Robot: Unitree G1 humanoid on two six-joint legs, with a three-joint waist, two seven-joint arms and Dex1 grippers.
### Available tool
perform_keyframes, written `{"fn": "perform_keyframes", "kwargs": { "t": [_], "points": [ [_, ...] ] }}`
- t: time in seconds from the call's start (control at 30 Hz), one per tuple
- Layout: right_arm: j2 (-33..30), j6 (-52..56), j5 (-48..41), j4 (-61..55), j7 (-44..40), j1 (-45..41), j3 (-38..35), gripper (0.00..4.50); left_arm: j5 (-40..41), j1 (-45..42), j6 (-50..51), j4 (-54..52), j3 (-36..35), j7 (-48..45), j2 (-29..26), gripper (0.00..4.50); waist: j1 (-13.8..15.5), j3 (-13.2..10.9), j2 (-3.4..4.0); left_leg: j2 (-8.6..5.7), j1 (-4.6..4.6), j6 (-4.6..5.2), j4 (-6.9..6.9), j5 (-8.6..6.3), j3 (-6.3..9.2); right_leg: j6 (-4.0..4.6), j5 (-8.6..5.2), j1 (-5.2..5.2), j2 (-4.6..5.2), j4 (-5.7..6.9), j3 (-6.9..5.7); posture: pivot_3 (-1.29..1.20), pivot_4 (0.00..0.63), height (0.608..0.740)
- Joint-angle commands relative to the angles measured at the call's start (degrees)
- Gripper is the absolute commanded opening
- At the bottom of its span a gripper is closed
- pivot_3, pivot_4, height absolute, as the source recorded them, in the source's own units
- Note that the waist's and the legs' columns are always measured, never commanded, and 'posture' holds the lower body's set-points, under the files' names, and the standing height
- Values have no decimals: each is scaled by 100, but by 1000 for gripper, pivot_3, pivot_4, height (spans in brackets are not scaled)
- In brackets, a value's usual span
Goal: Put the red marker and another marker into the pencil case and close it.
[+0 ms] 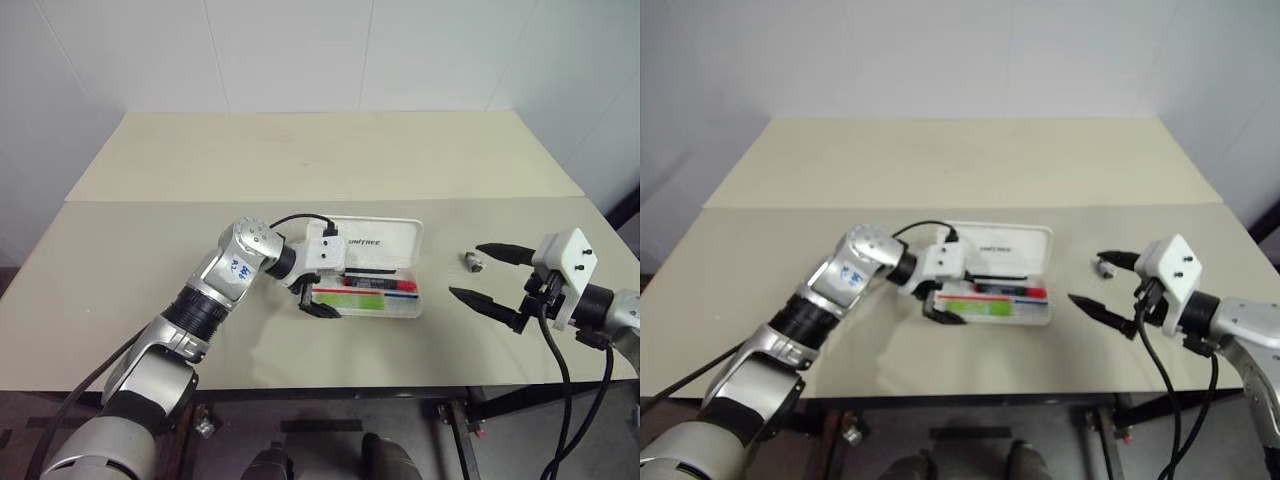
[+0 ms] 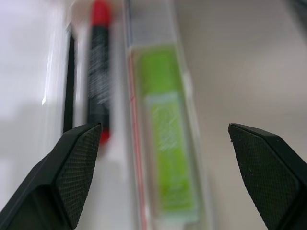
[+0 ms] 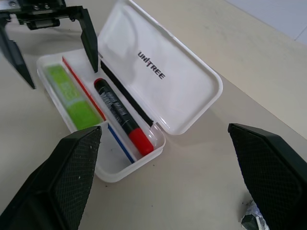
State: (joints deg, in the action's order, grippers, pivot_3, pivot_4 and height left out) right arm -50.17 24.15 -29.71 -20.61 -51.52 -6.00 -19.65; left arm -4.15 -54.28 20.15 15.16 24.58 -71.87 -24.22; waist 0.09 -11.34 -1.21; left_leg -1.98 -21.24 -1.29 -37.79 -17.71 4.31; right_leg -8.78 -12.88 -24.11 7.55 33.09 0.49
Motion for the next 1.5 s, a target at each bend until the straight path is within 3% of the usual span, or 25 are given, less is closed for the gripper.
{"fn": "perform_keyframes", "kwargs": {
  "t": [0.03, 0.17, 0.43, 0.6, 0.83, 1.33, 1.5],
  "points": [
    [66, 23, -45, -36, 77, -95, 33, 4500, 201, 42, -92, -249, -218, -2, -57, 4468, -5, 0, 0, 0, 1, 0, 0, 0, 0, 0, 0, 0, 0, 2, 0, 0, 150, 740],
    [32, 293, 33, 38, 288, -121, 77, 4500, 395, 103, -176, -327, -386, -20, -89, 4468, 0, 0, 0, 0, 0, 0, -8, 0, 0, 0, 0, 0, 0, 8, 1, 0, 150, 740],
    [406, 2670, 451, 814, 2557, -865, -110, 4500, 1705, 249, -756, -541, -1523, -760, -588, 4468, -19, 1, 1, 2, 2, -3, -19, 1, -1, 11, -4, -11, 1, 25, 7, 0, 150, 740],
    [735, 3061, 552, 1128, 3055, -1226, -75, 4500, 1776, 36, -870, -203, -1794, -879, -1016, 4468, -14, 1, 2, 3, 0, -7, -18, 4, -4, 23, -11, -26, 0, 38, 8, 0, 150, 740],
    [1140, 2999, 619, 1798, 3189, -1975, 151, 4500, 1891, -425, -919, 160, -2082, -916, -1347, 4468, -26, 1, 2, 1, -6, -3, -20, 3, -9, 15, -6, -26, 0, 50, 10, 0, 150, 740],
    [1548, 1677, 1590, 4371, 3235, -3261, 983, 4500, 1948, -247, -744, -165, -2162, -688, -1402, 4468, -95, 0, 2, 2, -12, -2, -17, 2, -15, 14, -6, -36, -2, 48, 12, 0, 150, 740],
    [1767, 1453, 1681, 4690, 3218, -3428, 1055, 3211, 1979, -212, -638, -162, -2172, -556, -1416, 4500, -170, 0, 2, 2, -10, -4, -18, 3, -16, 12, -5, -35, -1, 53, 15, 0, 150, 740]
  ]
}}
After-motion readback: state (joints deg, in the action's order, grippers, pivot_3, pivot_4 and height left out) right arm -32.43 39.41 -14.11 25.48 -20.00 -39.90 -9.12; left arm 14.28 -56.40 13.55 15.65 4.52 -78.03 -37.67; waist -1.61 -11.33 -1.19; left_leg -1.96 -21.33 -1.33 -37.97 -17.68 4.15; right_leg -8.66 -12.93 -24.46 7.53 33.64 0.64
